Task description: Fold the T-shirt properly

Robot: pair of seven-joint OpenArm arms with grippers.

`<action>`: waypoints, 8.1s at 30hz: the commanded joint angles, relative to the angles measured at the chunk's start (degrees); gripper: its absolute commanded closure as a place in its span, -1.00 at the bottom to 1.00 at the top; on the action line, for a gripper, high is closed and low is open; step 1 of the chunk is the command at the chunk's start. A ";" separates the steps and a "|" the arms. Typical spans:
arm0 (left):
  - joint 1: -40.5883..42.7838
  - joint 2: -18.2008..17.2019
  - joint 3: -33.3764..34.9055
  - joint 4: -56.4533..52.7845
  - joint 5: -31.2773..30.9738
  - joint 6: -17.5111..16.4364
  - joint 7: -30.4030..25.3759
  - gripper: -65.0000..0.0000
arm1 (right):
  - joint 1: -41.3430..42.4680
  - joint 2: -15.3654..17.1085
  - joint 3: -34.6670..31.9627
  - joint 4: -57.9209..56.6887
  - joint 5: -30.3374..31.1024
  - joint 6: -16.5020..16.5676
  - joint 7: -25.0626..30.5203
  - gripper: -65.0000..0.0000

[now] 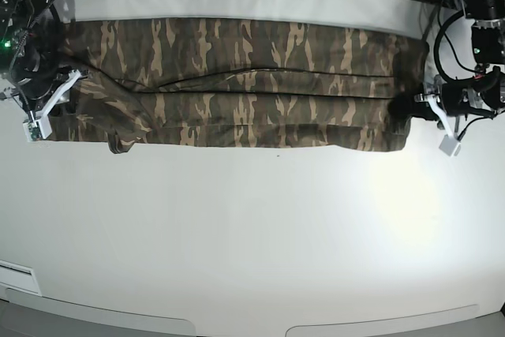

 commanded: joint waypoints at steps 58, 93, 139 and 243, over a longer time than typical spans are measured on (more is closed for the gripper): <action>-3.17 26.32 6.91 16.92 -5.03 -10.79 -1.20 1.00 | 0.90 -1.90 0.26 -18.51 3.06 6.80 4.98 1.00; -3.02 24.50 -0.83 17.20 11.08 -1.99 -7.04 1.00 | 0.92 -1.90 0.26 -18.51 6.34 6.80 2.51 0.86; -5.95 16.85 9.53 18.86 -0.72 -7.08 0.20 1.00 | 2.84 -1.88 0.26 -18.36 6.78 6.75 1.44 0.86; -5.01 -2.08 36.63 18.78 33.97 -3.10 -17.70 1.00 | 13.60 6.80 12.70 -43.65 33.33 13.74 -15.61 -0.26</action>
